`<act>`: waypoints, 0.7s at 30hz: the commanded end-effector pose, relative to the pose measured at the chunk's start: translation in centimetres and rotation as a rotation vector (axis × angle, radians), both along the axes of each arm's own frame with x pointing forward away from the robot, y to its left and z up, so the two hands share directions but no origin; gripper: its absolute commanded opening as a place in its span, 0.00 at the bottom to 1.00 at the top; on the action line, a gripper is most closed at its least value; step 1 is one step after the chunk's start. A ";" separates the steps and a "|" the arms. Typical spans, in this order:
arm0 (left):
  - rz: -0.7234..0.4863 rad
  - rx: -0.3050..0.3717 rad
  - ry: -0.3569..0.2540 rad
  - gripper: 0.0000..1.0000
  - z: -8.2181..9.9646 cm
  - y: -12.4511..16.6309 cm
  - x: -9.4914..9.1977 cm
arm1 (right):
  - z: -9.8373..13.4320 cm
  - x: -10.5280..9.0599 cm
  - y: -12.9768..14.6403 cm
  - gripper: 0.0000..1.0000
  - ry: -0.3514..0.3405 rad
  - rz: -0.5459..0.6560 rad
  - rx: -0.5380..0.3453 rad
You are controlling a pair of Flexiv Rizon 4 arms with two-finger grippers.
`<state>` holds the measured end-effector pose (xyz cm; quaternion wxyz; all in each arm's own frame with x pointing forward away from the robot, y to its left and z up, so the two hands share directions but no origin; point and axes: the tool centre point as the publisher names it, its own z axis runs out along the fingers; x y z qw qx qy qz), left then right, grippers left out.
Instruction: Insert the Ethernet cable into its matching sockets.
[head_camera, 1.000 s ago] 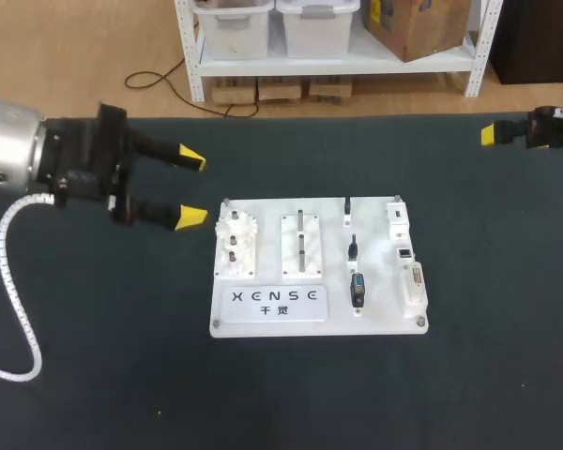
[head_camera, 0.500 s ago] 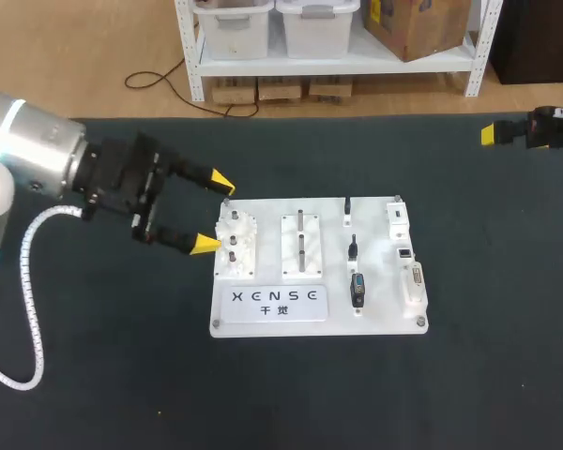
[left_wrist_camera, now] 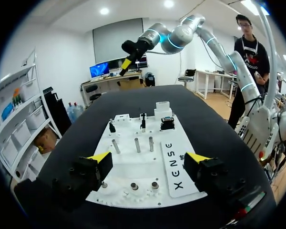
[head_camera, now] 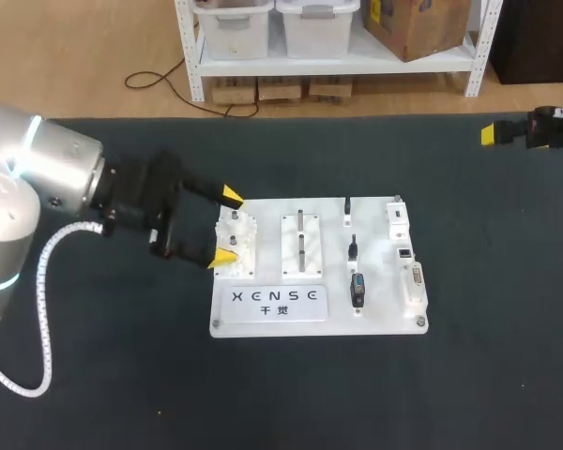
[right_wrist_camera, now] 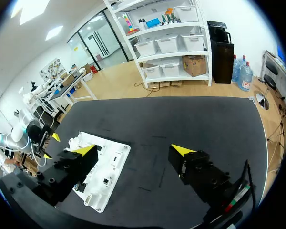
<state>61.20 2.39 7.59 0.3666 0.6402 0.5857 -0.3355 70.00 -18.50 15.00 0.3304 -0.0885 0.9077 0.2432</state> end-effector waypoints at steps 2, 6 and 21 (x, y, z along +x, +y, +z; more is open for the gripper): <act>0.034 0.007 -0.001 1.00 -0.5 -0.7 -0.6 | 0.0 0.0 0.0 1.00 0.000 0.000 0.000; 0.039 0.011 0.006 1.00 -0.7 -1.2 -0.7 | 0.0 0.0 0.0 1.00 0.000 0.000 0.000; 0.085 0.035 0.006 1.00 -0.8 -1.8 -0.3 | 0.0 0.0 0.0 1.00 0.000 0.000 0.000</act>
